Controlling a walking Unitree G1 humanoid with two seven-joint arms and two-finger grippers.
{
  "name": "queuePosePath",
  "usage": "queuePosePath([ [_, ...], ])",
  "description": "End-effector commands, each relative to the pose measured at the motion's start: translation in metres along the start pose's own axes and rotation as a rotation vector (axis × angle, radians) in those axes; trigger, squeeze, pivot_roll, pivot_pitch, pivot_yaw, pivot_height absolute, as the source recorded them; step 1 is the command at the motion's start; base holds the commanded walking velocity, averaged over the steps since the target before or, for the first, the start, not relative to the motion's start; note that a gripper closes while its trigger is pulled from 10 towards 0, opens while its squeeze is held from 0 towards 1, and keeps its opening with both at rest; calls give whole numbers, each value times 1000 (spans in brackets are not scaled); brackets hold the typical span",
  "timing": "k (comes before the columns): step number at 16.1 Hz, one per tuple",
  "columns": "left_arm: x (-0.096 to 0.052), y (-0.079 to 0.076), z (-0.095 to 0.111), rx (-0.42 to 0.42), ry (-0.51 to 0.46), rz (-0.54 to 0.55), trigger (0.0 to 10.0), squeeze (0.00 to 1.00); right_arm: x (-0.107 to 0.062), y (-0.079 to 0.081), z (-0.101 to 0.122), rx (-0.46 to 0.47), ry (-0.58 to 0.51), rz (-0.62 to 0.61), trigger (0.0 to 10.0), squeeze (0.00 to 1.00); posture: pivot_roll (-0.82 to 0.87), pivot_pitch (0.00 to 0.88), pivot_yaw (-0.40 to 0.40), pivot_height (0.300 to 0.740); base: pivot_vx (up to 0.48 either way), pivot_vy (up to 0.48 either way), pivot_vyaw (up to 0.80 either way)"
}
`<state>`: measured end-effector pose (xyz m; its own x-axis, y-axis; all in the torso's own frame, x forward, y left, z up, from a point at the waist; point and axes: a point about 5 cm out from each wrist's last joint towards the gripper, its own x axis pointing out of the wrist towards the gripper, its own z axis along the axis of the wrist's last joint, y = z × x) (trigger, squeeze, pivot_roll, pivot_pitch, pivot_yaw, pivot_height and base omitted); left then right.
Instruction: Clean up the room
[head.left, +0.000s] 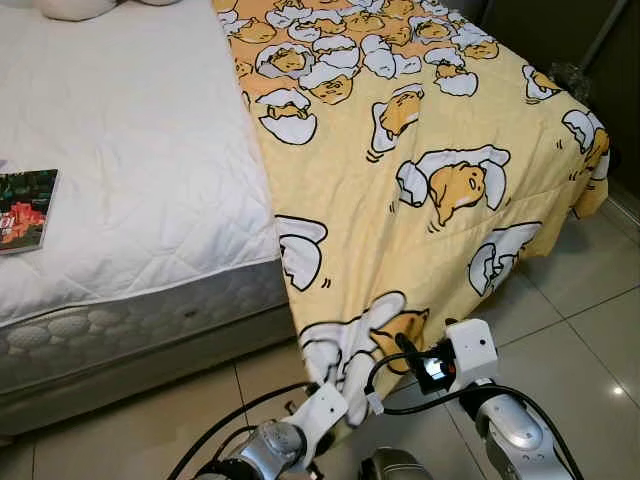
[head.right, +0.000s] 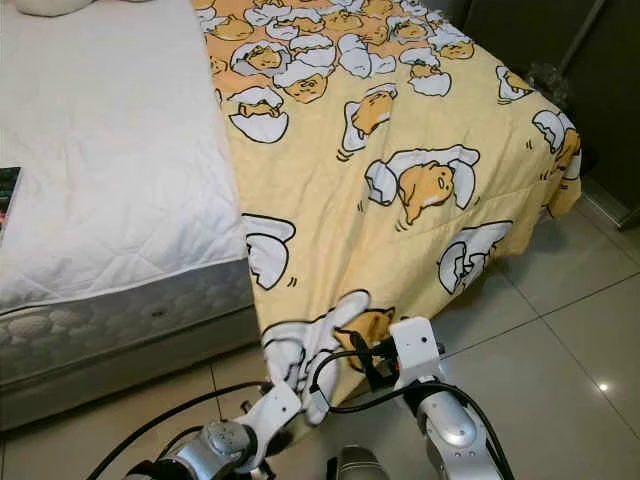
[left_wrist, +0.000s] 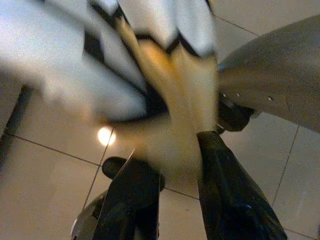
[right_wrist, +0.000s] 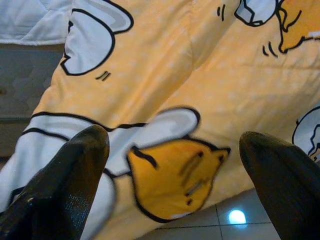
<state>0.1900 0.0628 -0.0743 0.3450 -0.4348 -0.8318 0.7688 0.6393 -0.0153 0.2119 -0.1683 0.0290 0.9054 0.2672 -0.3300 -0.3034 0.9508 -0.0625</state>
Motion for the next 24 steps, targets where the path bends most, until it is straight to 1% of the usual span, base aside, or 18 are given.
queuePosePath([
  [1,1,-7,-2,0,18,-22,10000,1000,0,-1,-1,-11,15,6,10000,0,-293,99,7,714,0,0,0],
  [4,0,-2,-3,-1,12,-8,10000,1000,2,2,-3,-6,18,13,10000,0,-280,99,10,714,0,0,0],
  [5,-2,6,-2,6,-11,35,10000,1000,3,2,-2,-5,17,15,10000,0,-276,97,11,714,0,0,0],
  [7,-11,35,14,-20,-142,174,10000,1000,5,1,0,-5,3,3,10000,0,-271,80,16,714,0,0,0],
  [8,-19,56,29,-42,-247,280,10000,1000,8,-2,3,-7,-14,-11,10000,0,-267,72,19,714,0,0,0],
  [9,-36,86,48,-126,-389,423,10000,1000,15,-5,12,-8,-55,-35,10000,0,-251,40,25,714,0,0,0],
  [10,-48,105,59,-187,-470,512,10000,1000,22,-7,19,-7,-87,-49,10000,0,-239,14,30,714,0,0,0],
  [11,-54,113,65,-208,-506,545,10000,1000,25,-7,24,-8,-106,-54,10000,0,-236,7,31,714,0,0,0],
  [12,-69,132,79,-272,-599,628,10000,1000,35,-8,38,2,-158,-72,10000,0,-222,0,40,714,0,0,0],
  [13,-75,138,85,-304,-640,656,10000,1000,39,-9,43,6,-178,-81,10000,0,-220,0,41,714,0,0,0],
  [14,-86,149,96,-387,-728,694,10000,1000,46,-11,51,11,-207,-95,10000,0,-211,0,48,714,0,0,0],
  [15,-101,155,110,-464,-860,730,10000,1000,52,-16,59,18,-227,-123,10000,0,-209,0,50,714,0,0,0],
  [16,-110,153,117,-453,-940,744,10000,0,53,-20,61,28,-231,-147,10000,0,-209,0,49,714,0,0,731],
  [18,-117,137,124,-378,-1007,738,10000,0,55,-25,61,43,-229,-170,10000,0,-204,0,41,714,0,0,713],
  [19,-116,135,124,-390,-1011,726,10000,0,56,-25,61,45,-229,-167,10000,0,-200,0,41,714,0,0,700],
  [21,-113,137,117,-419,-981,764,10000,0,60,-24,61,60,-236,-175,10000,0,-195,0,45,714,0,0,691],
  [22,-119,142,112,-448,-983,801,10000,0,62,-24,65,78,-265,-190,10000,0,-192,0,54,714,0,0,688],
  [24,-129,147,104,-434,-979,864,10000,0,60,-26,73,108,-324,-208,10000,0,-190,0,60,714,0,0,713],
])
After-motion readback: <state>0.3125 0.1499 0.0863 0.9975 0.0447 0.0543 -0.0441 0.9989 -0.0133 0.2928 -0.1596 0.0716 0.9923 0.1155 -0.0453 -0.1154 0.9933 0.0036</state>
